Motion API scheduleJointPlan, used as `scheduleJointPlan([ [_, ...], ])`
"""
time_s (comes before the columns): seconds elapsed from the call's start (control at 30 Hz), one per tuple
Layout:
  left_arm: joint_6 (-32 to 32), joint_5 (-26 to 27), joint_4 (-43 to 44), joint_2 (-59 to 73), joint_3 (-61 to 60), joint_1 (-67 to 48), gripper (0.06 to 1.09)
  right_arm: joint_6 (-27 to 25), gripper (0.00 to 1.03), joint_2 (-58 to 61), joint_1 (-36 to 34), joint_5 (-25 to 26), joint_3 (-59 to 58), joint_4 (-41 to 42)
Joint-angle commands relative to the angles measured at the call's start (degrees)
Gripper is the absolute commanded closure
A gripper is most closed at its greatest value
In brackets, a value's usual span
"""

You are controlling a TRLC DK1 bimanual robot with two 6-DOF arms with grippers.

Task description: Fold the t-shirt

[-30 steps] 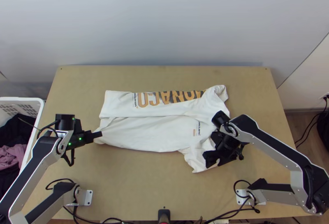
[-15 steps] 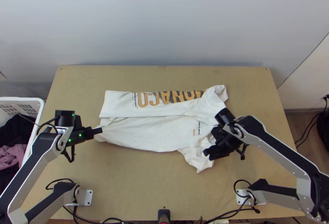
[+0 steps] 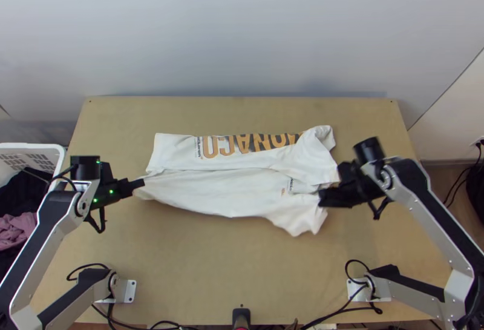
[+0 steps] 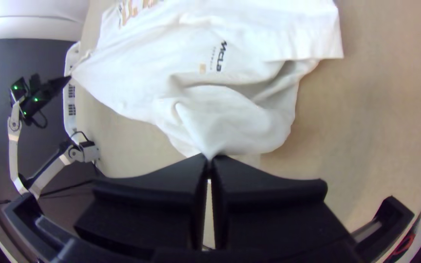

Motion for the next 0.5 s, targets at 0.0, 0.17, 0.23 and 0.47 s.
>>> scheduleJointPlan([
  [0.0, -1.8, 3.1, -2.1, 1.4, 4.6, -1.7, 1.05, 2.1, 1.00, 2.6, -7.1, -3.7, 7.9, 1.0],
  [0.17, -3.9, 4.5, -3.3, 1.5, 5.6, -3.5, 1.05, 5.7, 1.00, 3.5, -10.9, -5.4, 10.3, 4.1],
  [0.23, -4.8, 5.3, -3.2, 1.9, 6.4, -3.3, 1.05, 6.5, 1.00, 3.6, -12.0, -5.4, 10.6, 5.5],
  [0.47, -8.1, 5.3, -0.2, 11.5, 14.4, -2.0, 1.05, 10.4, 1.00, 6.1, -12.9, -5.4, 12.4, 14.4],
])
